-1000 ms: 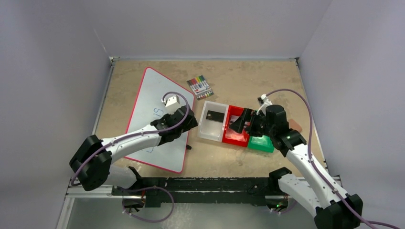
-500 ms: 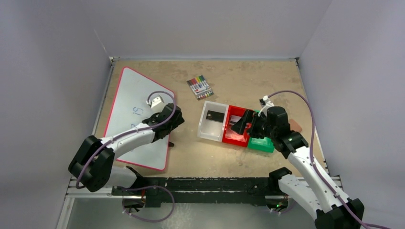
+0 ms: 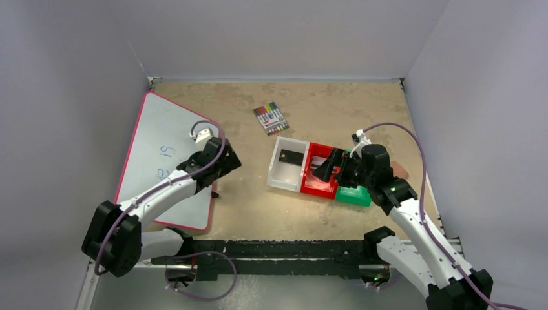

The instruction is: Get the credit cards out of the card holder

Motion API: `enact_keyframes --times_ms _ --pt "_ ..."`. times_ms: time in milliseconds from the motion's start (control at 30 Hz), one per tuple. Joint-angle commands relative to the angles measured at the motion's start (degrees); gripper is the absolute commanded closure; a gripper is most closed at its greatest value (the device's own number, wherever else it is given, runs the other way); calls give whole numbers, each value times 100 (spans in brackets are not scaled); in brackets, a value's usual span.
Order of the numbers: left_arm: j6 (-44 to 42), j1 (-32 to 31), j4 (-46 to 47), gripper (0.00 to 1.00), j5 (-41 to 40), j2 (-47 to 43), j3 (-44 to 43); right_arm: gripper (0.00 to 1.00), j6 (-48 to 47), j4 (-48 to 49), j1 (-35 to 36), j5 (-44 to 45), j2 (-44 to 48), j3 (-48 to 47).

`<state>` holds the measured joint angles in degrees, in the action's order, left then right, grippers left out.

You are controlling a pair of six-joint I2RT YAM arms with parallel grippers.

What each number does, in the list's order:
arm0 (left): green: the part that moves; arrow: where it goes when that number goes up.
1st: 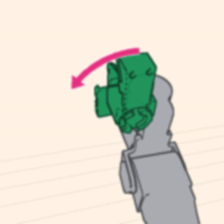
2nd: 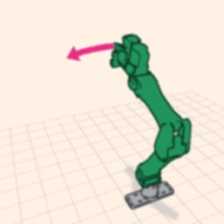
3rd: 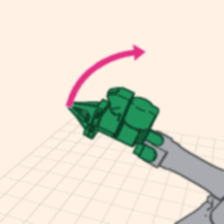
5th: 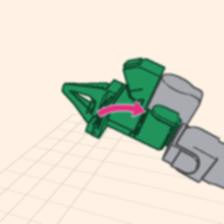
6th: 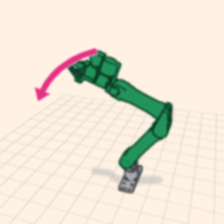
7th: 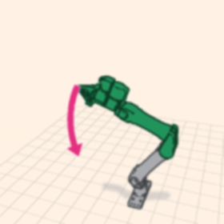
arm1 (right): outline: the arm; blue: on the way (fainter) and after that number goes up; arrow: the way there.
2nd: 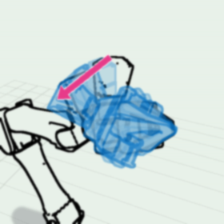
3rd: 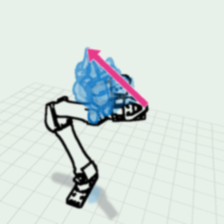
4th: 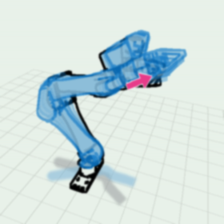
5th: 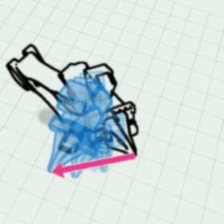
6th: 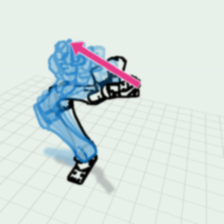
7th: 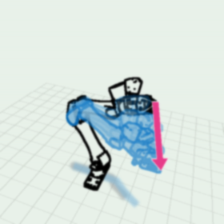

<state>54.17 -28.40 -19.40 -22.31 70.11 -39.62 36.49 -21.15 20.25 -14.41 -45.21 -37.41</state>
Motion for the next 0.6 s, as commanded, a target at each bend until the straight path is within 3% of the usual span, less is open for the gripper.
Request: enact_keyframes --times_ms 0,100,333,567 --pt "-195 -600 622 20 750 -5 -119 0 103 137 21 14 30 -119" --pt "77 -839 410 20 374 404 -177 0 104 157 17 -24 -28 -144" --pt "816 -711 -8 15 -703 799 107 0 44 5 21 66 26 -201" --pt "690 724 -123 12 -741 381 642 0 -1 -86 23 132 90 -239"
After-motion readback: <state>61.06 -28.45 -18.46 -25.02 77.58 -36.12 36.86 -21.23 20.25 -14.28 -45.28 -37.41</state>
